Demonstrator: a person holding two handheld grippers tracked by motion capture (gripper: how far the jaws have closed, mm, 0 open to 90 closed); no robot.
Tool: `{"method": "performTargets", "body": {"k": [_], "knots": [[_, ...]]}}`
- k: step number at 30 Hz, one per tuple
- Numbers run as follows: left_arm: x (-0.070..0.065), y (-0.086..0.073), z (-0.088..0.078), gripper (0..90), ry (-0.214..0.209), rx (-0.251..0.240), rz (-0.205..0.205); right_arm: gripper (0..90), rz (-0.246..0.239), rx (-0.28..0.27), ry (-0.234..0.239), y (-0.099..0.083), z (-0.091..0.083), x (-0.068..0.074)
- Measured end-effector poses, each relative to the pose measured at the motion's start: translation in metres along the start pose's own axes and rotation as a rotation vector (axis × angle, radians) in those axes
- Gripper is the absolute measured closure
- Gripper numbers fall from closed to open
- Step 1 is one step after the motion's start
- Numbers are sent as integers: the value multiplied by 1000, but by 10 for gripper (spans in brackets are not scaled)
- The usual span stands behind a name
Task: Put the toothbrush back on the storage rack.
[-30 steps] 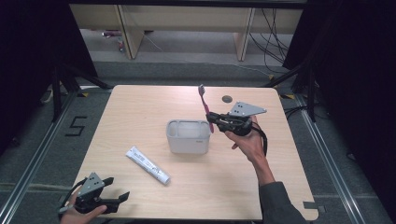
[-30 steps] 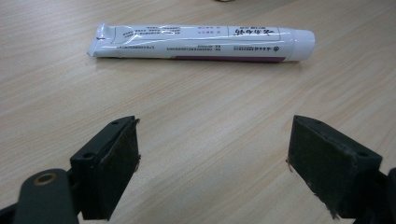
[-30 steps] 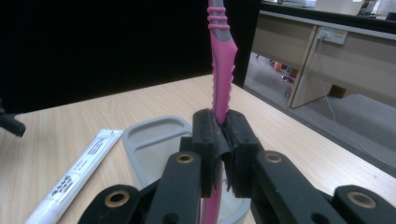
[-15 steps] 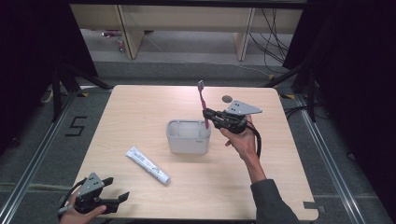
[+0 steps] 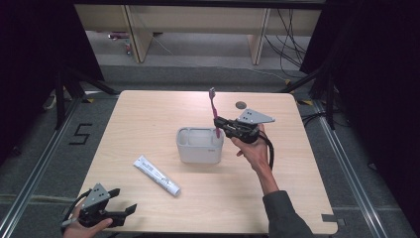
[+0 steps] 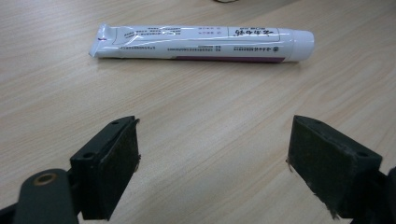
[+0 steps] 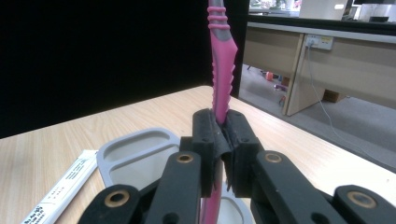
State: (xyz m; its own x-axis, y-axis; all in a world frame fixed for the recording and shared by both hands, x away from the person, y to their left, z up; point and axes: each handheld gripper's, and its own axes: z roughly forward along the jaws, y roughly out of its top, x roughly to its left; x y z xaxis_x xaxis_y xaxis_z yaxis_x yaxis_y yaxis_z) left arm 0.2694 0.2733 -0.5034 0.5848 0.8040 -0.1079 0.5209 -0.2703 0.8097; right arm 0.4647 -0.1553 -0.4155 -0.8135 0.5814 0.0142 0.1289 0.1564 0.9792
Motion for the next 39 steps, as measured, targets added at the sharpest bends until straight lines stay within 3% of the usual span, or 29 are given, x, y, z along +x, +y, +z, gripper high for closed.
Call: {"method": "performTargets", "body": {"k": [2,4,6,8,13,21,25,26,27,28,29,30,38,39], "knots": [[0,0,0,158,0,-1,-1,841,0,5,-6,-3,0,-1],[0,0,0,158,-1,-1,-1,841,33,18,0,-5,0,0],[0,0,0,158,0,-1,-1,841,17,8,2,-8,2,-1],[0,0,0,158,0,-2,1,840,38,16,2,-10,2,0],[0,0,0,158,-1,0,0,841,27,19,-8,-15,4,-1],[0,0,-1,157,3,1,1,840,58,25,-11,-23,7,0],[-1,0,-1,157,2,4,2,840,48,23,-2,-26,9,-1],[-1,0,-1,157,2,4,2,840,43,34,-22,-27,8,-2],[-1,0,-1,157,3,3,2,840,59,40,-17,-28,8,-1],[0,0,-1,157,3,3,1,840,34,24,-24,-29,9,-3],[0,0,-1,157,3,3,0,840,61,38,-18,-29,9,-2],[0,0,-1,157,2,2,0,840,41,39,-20,-30,9,-3],[-1,0,0,157,0,5,1,839,53,51,-14,-32,9,-1],[-1,0,0,157,-1,4,1,839,33,49,-15,-33,9,-2]]}}
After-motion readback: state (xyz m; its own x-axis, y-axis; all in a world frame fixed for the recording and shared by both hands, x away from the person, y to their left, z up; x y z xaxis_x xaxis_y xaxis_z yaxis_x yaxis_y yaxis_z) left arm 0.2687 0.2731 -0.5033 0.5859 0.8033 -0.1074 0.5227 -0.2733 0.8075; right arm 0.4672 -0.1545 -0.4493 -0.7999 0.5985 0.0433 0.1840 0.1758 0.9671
